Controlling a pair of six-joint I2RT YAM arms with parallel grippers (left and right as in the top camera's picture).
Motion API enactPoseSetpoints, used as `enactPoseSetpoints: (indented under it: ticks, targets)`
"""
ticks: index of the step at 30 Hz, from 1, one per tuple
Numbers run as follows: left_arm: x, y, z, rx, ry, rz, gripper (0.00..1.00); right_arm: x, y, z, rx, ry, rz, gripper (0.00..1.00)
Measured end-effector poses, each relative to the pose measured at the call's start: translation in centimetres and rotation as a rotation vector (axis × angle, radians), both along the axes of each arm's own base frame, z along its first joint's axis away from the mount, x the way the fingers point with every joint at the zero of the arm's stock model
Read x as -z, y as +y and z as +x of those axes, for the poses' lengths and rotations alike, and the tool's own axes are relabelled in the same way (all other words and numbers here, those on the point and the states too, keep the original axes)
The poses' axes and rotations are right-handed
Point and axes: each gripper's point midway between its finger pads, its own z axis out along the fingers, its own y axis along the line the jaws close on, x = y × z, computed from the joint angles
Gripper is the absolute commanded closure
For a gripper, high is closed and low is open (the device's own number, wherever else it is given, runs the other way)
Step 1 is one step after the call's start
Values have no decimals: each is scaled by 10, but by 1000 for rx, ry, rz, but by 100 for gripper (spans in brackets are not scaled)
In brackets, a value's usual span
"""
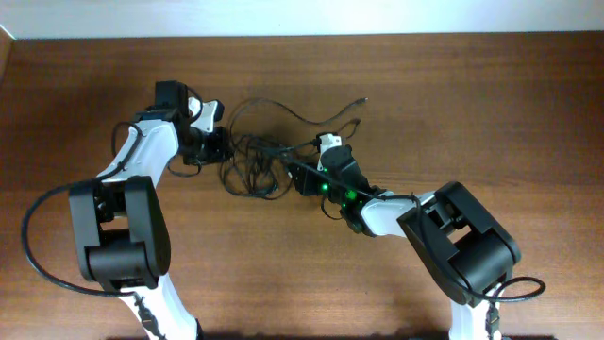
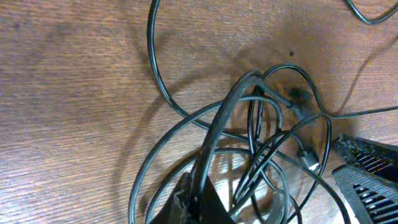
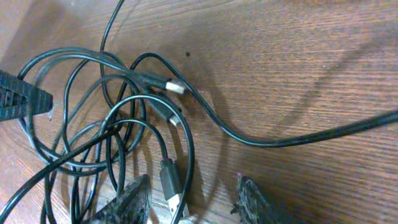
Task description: Untangle cables
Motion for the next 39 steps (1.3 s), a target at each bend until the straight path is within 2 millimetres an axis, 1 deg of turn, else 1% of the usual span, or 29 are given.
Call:
enactPoseSetpoints:
  ticks: [4,5,8,9,11,12,13,15,17,19,21,22,23,24,30,32,33,35,36,38,39]
  targets:
    - [0,0,1,-5,-1,0,100,0,-1,1,-10,-21,-22,54]
    - [-2,-3,1,0,-6,-19,100,0,-1,1,-12,-24,-23,53]
    - [-15,-23,-2,62,-26,-167,100,0,-1,1,-23,-34,-35,54]
    - [-18,-25,-6,62,-12,-214,100,0,-1,1,-29,-38,-42,53]
    - [-24,-22,-11,45,8,-278,100,2,3,2,-62,-39,-91,54]
    - [-25,-23,-12,45,12,-292,100,-2,7,5,-76,-47,-117,55]
    - [-26,-25,-12,48,11,-301,100,-1,8,6,-82,-35,-154,58]
    - [-27,-27,-13,52,12,-312,100,-4,8,12,-75,-41,-191,62]
    - [-27,-27,-13,53,12,-314,100,-6,7,17,-66,-56,-200,62]
    - [-27,-28,-13,53,12,-317,100,3,6,17,-63,-46,-219,62]
    - [-27,-28,-13,53,12,-317,100,7,9,23,-47,-70,-227,64]
    - [-27,-28,-13,53,12,-317,100,7,10,24,-46,-81,-234,69]
    - [-27,-28,-13,53,12,-317,100,7,11,24,-50,-93,-248,78]
    - [-27,-28,-13,53,12,-317,100,8,11,25,-49,-97,-255,96]
    - [-27,-28,-13,53,11,-317,100,12,10,19,-72,-79,-289,96]
    - [-27,-28,-13,53,11,-318,100,10,-2,7,-103,-25,-350,96]
    - [-28,-28,-13,54,11,-320,100,9,-13,-1,-126,5,-399,96]
    - [-27,-28,-13,54,12,-322,100,-4,-39,-14,-122,54,-485,96]
    - [-27,-29,-14,54,15,-324,100,-10,-48,-19,-117,73,-516,96]
    - [-27,-29,-14,55,14,-326,100,-27,-62,-28,-108,89,-555,96]
    - [-28,-30,-14,55,13,-327,100,-29,-69,-33,-107,107,-576,96]
